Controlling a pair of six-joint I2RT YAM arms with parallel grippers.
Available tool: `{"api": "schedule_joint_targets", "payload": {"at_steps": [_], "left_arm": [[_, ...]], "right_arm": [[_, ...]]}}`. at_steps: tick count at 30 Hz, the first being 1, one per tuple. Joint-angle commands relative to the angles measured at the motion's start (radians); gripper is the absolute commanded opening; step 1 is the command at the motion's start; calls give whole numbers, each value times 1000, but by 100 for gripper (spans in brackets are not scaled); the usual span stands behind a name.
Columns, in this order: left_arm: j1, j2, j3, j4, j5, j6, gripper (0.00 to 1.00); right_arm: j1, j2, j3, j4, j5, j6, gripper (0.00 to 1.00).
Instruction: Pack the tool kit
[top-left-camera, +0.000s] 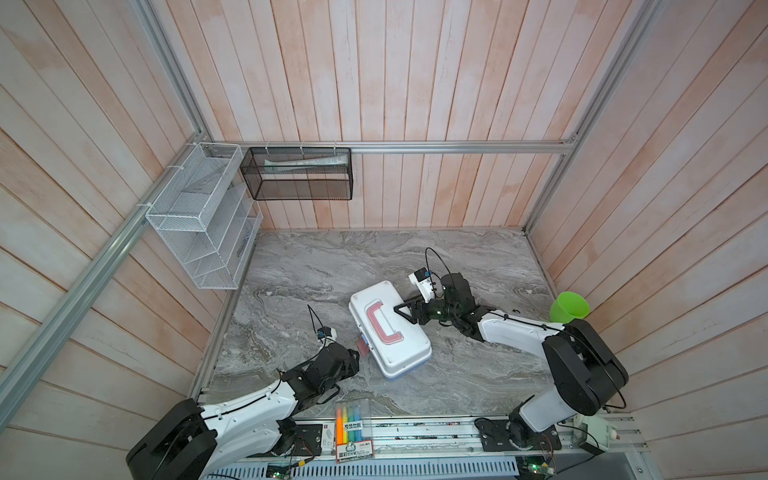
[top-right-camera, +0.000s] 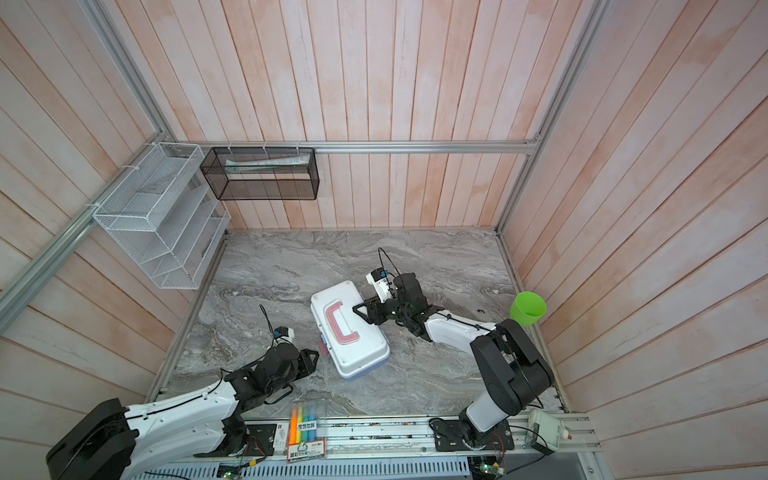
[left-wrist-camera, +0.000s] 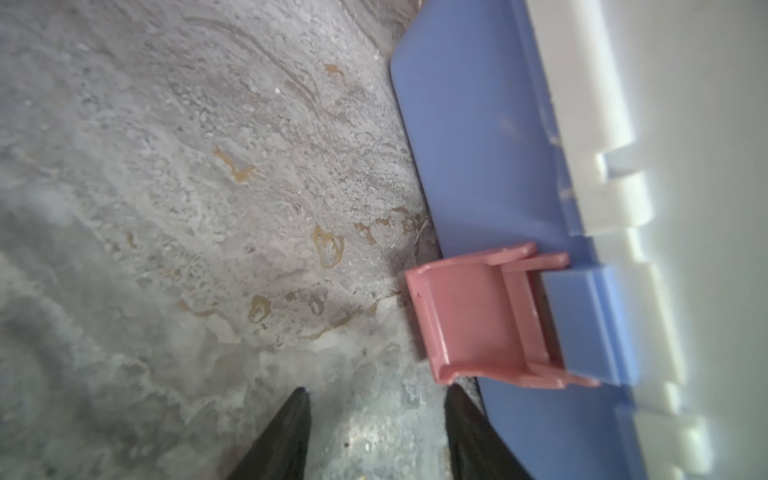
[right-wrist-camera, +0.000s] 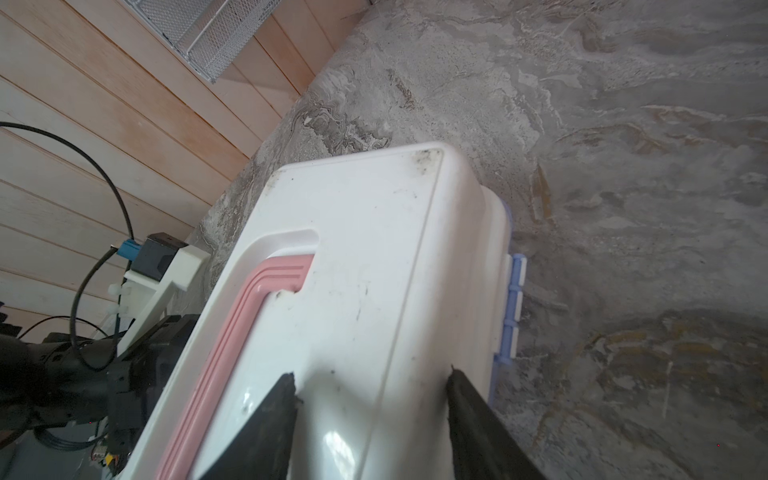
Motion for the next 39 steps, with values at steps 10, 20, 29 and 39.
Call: {"api": "schedule_joint_targets", "payload": {"at_steps": [10, 20, 29, 39], "left_arm": [[-162, -41, -30, -36, -151, 121, 96], [-198, 263, 9, 237, -249, 273, 97], [-198, 359, 49, 155, -416, 112, 100], [-194, 236, 108, 105, -486, 175, 97]], "right_arm": [[13, 56, -32, -132, -18, -12, 55], [13, 75, -28, -138, -20, -15, 55], [14, 72, -33, -142, -24, -17, 55], [14, 51, -39, -142, -22, -14, 55]]}}
